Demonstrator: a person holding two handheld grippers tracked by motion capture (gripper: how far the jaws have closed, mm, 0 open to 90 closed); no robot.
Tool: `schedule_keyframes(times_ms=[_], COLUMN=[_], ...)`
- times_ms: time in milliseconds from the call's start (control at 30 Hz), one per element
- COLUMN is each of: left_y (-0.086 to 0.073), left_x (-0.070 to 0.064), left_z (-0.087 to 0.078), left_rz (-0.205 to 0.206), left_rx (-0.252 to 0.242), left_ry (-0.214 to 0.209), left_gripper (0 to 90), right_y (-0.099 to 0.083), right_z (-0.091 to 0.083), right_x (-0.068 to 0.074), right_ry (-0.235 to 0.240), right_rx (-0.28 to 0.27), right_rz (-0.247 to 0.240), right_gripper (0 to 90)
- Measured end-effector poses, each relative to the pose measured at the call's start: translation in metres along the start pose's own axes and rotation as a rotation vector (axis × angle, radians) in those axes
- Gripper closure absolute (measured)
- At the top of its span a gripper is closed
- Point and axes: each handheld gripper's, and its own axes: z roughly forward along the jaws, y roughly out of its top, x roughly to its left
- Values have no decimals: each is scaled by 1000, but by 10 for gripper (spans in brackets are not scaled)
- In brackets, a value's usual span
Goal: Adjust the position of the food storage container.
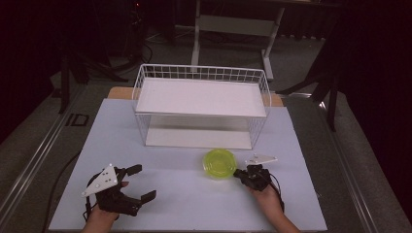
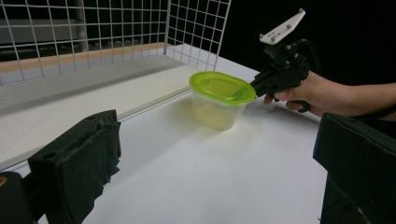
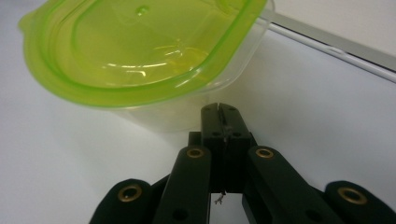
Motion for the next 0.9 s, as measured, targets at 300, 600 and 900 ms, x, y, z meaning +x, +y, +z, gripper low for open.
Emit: schedule_keyframes(times_ms=[300, 600, 900], left_y=[0, 0, 0], left_x=[0, -1, -1], left_z=[0, 0, 1], left_rz=[-2, -2, -4], left_rx=[2, 5, 6], left_ry=[-3, -5, -9], left_gripper=[17, 17, 17], right_y=[5, 8, 11], right_z=[4, 2, 11], right_x=[6, -5, 10], right_ry=[-2, -30, 15], right_rx=[0, -7, 9], right_rz=[-24, 20, 7], right_gripper=[900, 900, 900])
